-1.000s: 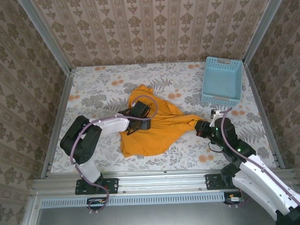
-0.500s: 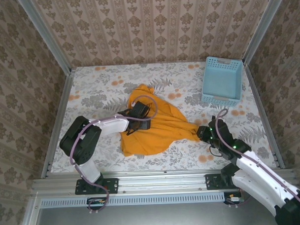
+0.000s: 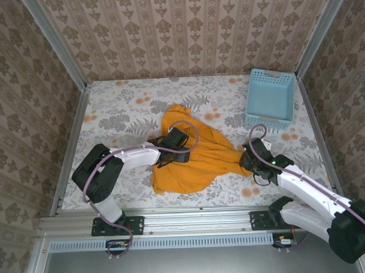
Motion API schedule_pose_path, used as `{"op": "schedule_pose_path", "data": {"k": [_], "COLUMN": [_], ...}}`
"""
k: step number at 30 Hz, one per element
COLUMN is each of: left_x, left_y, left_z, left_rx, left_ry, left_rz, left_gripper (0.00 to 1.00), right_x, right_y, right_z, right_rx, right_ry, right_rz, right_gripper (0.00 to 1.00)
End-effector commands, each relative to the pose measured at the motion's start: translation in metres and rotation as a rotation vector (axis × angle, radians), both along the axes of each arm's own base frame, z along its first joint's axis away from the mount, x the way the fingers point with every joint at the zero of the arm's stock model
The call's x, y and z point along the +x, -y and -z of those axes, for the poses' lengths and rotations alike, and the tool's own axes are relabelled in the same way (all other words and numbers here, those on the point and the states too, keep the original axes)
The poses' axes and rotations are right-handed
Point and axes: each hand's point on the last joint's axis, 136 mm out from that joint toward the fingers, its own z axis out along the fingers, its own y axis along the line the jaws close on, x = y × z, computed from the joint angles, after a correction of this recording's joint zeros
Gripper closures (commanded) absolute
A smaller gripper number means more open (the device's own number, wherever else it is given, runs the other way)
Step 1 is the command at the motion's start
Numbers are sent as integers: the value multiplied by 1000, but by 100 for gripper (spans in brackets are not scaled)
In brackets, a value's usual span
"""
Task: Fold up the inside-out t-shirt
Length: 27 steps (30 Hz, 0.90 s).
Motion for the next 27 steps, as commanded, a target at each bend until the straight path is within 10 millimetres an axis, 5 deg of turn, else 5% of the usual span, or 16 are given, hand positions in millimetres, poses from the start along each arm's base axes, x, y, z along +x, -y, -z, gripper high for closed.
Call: {"op": "schedule_pose_path", "data": {"k": [1,20,27], "left_x": [-4,-3,-3], "left_y": [-10,-11,-10], "left_z": [2,9,11], "left_rx": [38,37,35], "left_ry": [-8,-33,-38], "left_rz": [-2,-12,-12], "left_gripper": [30,31,32], "right_x": [-5,19,24], "right_y": [17,-33,-35], "right_z": [-1,10,21], "right_rx": [-116,-57,-84], "right_ry": [-61,-54,-93], "right_rz": [37,-102,-110], "right_gripper": [55,65,63]}}
